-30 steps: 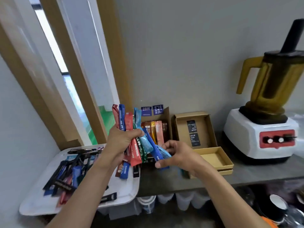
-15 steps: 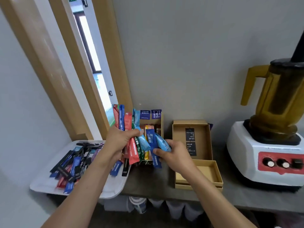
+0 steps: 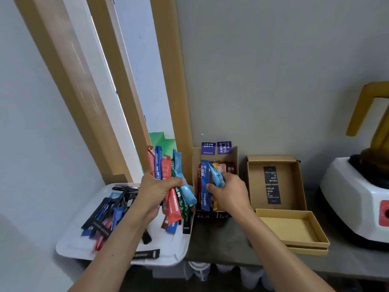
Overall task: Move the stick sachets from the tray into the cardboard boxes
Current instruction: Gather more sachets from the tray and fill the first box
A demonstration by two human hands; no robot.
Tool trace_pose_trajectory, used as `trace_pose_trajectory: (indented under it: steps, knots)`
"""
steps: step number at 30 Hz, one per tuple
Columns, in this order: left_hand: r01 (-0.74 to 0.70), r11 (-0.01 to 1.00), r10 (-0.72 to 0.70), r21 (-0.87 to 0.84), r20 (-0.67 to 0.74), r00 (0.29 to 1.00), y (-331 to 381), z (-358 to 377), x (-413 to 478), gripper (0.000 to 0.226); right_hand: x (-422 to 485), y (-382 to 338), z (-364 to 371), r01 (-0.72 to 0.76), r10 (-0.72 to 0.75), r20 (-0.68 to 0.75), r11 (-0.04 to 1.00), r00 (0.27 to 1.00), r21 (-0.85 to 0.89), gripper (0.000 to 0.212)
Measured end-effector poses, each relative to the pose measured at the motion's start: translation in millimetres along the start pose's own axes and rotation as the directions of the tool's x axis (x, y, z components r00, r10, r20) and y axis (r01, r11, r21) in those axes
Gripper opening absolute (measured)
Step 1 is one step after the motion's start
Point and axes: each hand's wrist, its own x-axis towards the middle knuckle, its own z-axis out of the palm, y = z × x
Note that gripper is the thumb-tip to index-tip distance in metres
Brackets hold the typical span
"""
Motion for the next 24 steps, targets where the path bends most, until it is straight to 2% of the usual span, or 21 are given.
trace_pose_trajectory:
  steps: [4, 7, 13, 15, 17, 19, 24]
  knots:
    - [0.011, 1.0, -0.011, -0.003, 0.07, 0.997, -5.3, -8.9, 10.7, 0.05, -1.9, 3.7, 15.7, -0.038, 0.024, -0.107, 0.991, 0.994, -0.126, 0.047]
    - [0.012, 1.0, -0.012, 0.004, 0.109, 0.994, -8.6, -12.6, 17.0, 0.046, -8.6, 7.4, 19.5, -0.029, 0.01, -0.142, 0.991, 0.99, -0.129, 0.048]
    - [0.009, 1.0, -0.006, -0.022, 0.128, 0.992, -11.2, -11.5, 24.9, 0.044, -9.5, 0.9, 26.5, -0.059, 0.059, -0.012, 0.998, 0.998, -0.021, 0.05]
    - [0.002, 0.999, 0.003, -0.037, 0.129, 0.992, -9.6, -11.3, 25.7, 0.042, -9.7, -2.7, 21.5, -0.072, 0.066, 0.046, 0.986, 0.997, 0.152, 0.04]
    - [0.0, 0.999, 0.006, -0.051, 0.13, 0.991, -8.6, -11.1, 25.9, 0.041, -12.5, -8.2, 11.2, -0.163, 0.125, 0.121, 0.903, 0.985, 0.397, 0.024]
    - [0.003, 0.998, 0.005, -0.058, 0.135, 0.991, -7.9, -10.4, 24.4, 0.041, -14.5, -11.3, 2.1, -0.268, 0.178, 0.206, 0.757, 0.962, 0.596, 0.018]
    - [0.005, 0.996, 0.006, -0.084, 0.126, 0.992, -7.3, -5.4, 21.3, 0.046, -7.5, -9.8, -8.0, -0.401, 0.13, 0.382, 0.401, 0.915, 0.824, 0.028]
